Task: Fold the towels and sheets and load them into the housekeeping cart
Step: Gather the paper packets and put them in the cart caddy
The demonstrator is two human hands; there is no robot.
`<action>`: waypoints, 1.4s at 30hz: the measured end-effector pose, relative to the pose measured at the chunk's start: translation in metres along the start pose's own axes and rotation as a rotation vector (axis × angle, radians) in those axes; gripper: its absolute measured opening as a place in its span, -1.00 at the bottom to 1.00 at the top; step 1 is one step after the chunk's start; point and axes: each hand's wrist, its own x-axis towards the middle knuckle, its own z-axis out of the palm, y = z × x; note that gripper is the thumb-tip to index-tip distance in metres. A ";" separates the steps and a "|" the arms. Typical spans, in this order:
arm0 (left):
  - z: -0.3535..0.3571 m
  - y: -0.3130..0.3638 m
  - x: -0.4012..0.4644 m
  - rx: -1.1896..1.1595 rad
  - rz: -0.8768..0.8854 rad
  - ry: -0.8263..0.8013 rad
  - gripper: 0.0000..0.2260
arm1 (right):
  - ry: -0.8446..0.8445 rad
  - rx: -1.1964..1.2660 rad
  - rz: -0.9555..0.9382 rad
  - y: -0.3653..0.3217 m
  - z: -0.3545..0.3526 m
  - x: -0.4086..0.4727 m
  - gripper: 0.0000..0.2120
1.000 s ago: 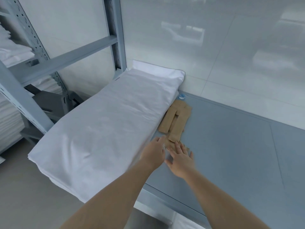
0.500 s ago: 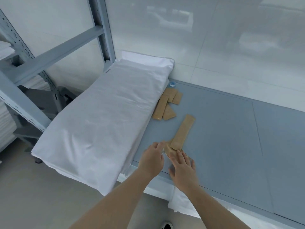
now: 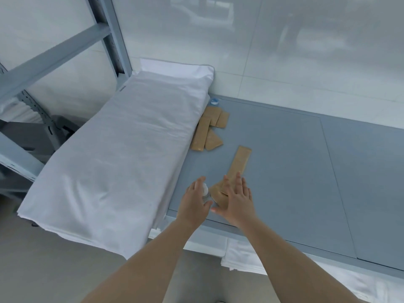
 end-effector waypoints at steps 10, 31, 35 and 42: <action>0.007 0.000 -0.007 -0.009 -0.025 0.101 -0.75 | 0.076 -0.026 -0.060 0.008 -0.003 -0.008 -0.31; -0.003 0.021 -0.018 0.027 0.042 0.090 -0.70 | 0.597 -0.056 -0.063 0.019 -0.034 -0.046 -0.83; -0.013 0.037 -0.015 -0.005 0.087 0.121 -0.69 | 0.634 0.073 0.081 0.015 -0.055 -0.047 -0.96; -0.036 0.072 -0.014 -0.039 0.195 0.147 -0.68 | 0.713 0.160 0.219 0.014 -0.091 -0.068 -0.83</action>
